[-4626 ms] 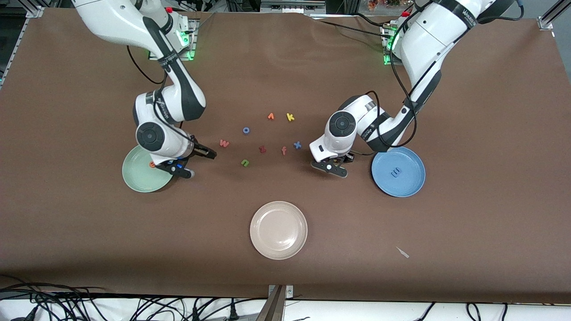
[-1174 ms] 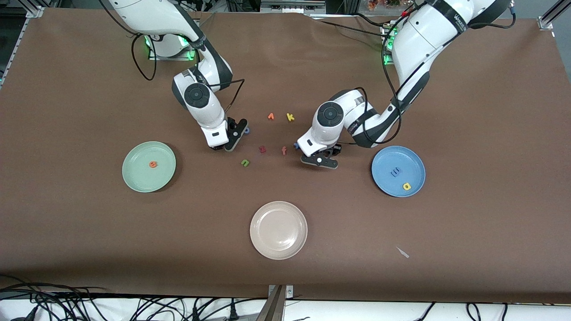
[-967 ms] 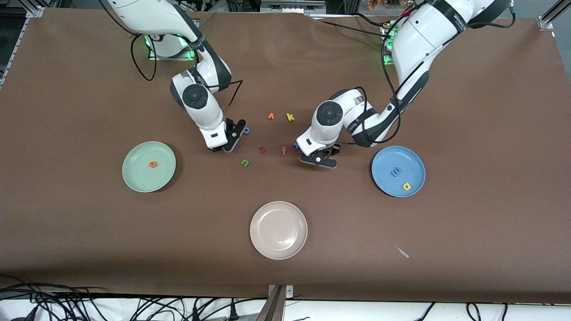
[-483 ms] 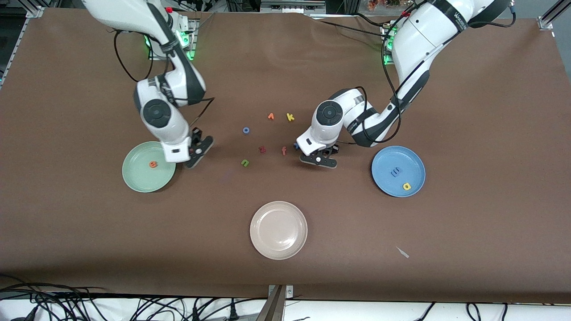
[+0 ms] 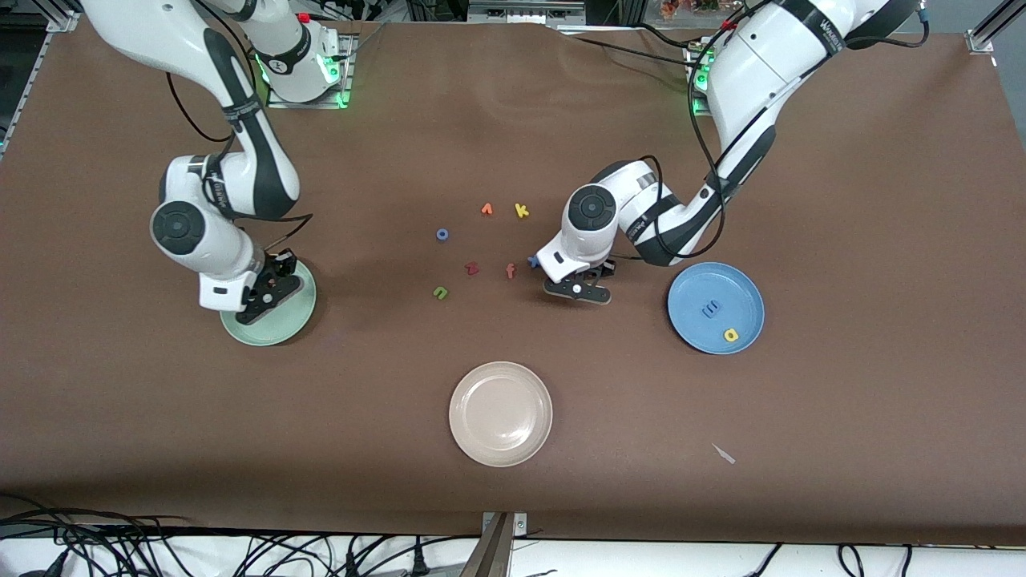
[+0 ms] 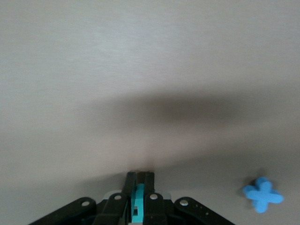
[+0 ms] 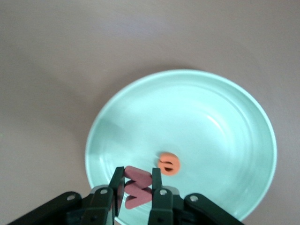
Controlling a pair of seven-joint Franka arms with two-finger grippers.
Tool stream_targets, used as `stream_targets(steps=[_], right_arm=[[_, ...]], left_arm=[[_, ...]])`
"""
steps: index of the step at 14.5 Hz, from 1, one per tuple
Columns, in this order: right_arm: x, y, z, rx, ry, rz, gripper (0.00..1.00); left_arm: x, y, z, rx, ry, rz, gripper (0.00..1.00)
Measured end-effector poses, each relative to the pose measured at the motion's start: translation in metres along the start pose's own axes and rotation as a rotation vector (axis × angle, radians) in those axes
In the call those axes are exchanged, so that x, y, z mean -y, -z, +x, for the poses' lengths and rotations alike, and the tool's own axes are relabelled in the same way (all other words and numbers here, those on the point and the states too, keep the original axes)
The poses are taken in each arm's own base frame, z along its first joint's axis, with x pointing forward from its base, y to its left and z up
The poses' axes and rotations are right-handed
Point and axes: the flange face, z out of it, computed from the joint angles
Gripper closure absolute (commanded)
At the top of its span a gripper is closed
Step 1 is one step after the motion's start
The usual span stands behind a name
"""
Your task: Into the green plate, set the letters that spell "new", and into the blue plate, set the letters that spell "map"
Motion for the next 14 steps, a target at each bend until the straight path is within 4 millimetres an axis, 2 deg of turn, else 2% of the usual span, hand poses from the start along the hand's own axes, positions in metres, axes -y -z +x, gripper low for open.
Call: stream_targets(steps=[1,2,4,7,9,11,13,14], right_arm=[[-0.009,-0.004,-0.006,-0.003,-0.035,0.018,0.01],[-0.017,-0.008,-0.011,-0.004,-0.066,0.032,0.00],[-0.027,-0.013,-0.015,-0.019,-0.120,0.063,0.00],[-0.028,-0.003,-0.008,-0.024,-0.158,0.108,0.00],[-0.025,0.007,-0.002,-0.008,-0.212,0.145,0.00],[-0.015,0.015,0.011,-0.011,-0.277,0.157,0.00],[0.003,0.021,0.026,-0.019,-0.362,0.170,0.00],[0.015,0.024,0.035,-0.024,-0.406,0.185,0.00]], left_arm=[[0.009,0.007,0.003,0.006,-0.009,0.018,1.00],[0.020,0.017,0.007,0.013,-0.033,0.035,1.00],[0.056,0.043,0.019,0.035,-0.103,0.034,1.00],[0.135,0.089,0.043,0.076,-0.200,0.025,1.00],[0.181,0.110,0.053,0.103,-0.262,0.030,1.00],[0.222,0.115,0.060,0.117,-0.319,0.019,1.00],[0.264,0.105,0.061,0.139,-0.381,-0.003,1.00],[0.277,0.094,0.060,0.157,-0.398,-0.016,1.00]])
